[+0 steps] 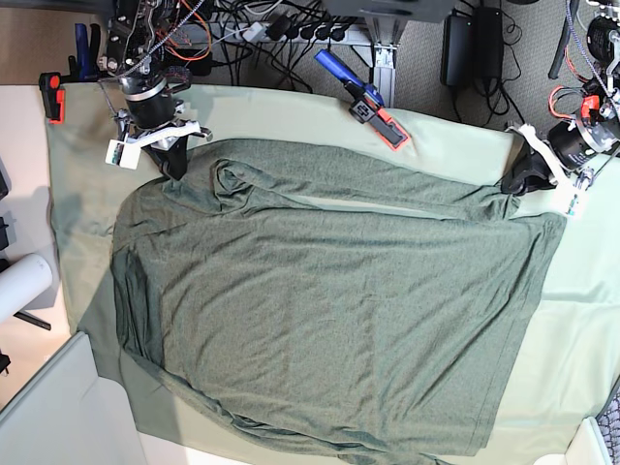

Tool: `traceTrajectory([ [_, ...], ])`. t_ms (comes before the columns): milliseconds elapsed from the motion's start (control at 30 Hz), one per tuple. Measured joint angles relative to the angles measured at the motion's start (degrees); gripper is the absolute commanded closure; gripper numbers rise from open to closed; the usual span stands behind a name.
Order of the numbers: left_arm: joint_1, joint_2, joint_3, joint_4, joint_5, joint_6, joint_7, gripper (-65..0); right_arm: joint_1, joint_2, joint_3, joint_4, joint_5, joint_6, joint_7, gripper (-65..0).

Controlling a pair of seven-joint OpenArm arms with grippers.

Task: Fold the T-shirt properly
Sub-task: 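Pinch the shoulder edge of the shirt with both grippers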

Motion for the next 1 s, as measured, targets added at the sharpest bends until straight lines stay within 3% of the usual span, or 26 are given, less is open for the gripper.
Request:
traceTrajectory([
  [300, 0.1, -0.3, -1.7, 1.0, -2.1, -0.2, 3.0, 0.0, -2.2, -0.2, 0.9, 5.8, -0.4, 0.2, -5.9, 0.0],
  [467, 0.0, -0.8, -6.7, 5.7, -8.7, -0.2, 7.5, 0.0, -3.6, 0.1, 4.1, 10.1, 1.7, 0.2, -6.3, 0.0],
  [733, -0.5, -1.3, -6.7, 8.6, -10.1, -0.4, 6.5, 0.0, 0.2, 0.2, 6.4, 10.6, 5.2, 0.2, -9.0, 0.0],
  [933, -6.1, -1.3, -6.7, 8.6, -8.7, -0.6, 6.2, 0.0, 6.5, 0.1, 6.4, 10.5, 5.4, 0.2, -12.0, 0.0],
  [1000, -8.0, -1.3, -6.3, 8.3, -8.5, -0.6, 6.1, -3.3, 8.7, 0.1, 6.4, 10.3, 5.3, 0.2, -13.4, 0.0],
])
